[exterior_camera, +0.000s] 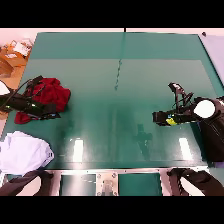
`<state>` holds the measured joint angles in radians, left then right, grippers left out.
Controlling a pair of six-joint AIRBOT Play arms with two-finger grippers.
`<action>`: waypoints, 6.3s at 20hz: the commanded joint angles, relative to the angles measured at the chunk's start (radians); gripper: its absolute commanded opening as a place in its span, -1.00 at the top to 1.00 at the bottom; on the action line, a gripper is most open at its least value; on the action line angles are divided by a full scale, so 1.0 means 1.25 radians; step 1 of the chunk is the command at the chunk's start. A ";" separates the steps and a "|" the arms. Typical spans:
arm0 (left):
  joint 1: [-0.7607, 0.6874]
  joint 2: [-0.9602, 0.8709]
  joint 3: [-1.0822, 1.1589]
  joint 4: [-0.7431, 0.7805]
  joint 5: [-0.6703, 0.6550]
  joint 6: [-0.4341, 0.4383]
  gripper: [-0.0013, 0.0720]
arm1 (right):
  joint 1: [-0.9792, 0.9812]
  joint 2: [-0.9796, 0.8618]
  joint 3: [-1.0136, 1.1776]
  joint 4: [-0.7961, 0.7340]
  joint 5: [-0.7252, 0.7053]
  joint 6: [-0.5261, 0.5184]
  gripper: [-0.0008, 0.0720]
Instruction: Fold the shirts.
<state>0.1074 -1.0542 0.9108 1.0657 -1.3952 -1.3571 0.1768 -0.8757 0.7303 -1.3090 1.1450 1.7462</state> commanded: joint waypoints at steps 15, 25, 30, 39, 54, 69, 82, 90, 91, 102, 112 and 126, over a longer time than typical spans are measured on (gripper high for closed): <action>0.000 0.001 0.000 -0.004 0.012 0.002 0.90 | 0.001 0.000 0.000 0.000 -0.046 0.000 0.92; 0.028 -0.056 0.060 0.428 0.374 -0.143 -0.97 | 0.000 0.000 -0.002 0.000 -0.078 0.000 0.47; 0.179 -0.191 0.108 0.382 0.337 -0.141 -0.97 | 0.000 0.000 -0.002 -0.003 -0.102 0.000 0.43; 0.181 -0.300 0.211 0.130 0.216 -0.034 0.91 | 0.000 0.001 0.000 -0.002 -0.082 0.000 0.67; -0.480 -0.013 0.345 -0.103 0.280 -0.111 0.91 | -0.139 0.001 0.176 -0.020 0.009 -0.009 0.92; -0.215 -0.154 0.279 -0.057 0.055 -0.059 -0.97 | -0.130 0.025 -0.179 0.139 0.006 -0.017 -0.11; -0.124 -0.161 0.227 0.081 0.136 -0.065 -0.97 | -0.010 -0.232 -0.197 0.327 -0.221 -0.171 0.93; -0.125 -0.370 0.226 -0.044 0.252 -0.008 -0.79 | -0.330 -0.232 0.018 0.167 -0.088 -0.195 0.92; -0.129 -0.413 0.226 -0.119 0.260 0.025 -0.79 | -0.327 -0.232 0.019 0.170 -0.083 -0.195 0.92; -0.255 -0.560 0.226 -0.277 0.320 0.162 0.92 | -0.319 -0.232 0.019 0.169 -0.089 -0.195 0.92; -0.118 -0.474 0.524 0.005 0.048 0.018 0.91 | -0.419 -0.232 0.285 0.110 0.001 -0.191 0.93; -0.107 -0.017 0.817 0.139 0.143 0.045 0.91 | -0.419 -0.050 0.846 0.131 0.000 -0.189 0.93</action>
<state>-0.0280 -1.1862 1.8946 1.1759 -1.2652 -1.3025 -0.3462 -0.9955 1.6630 -1.1404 1.1530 1.5089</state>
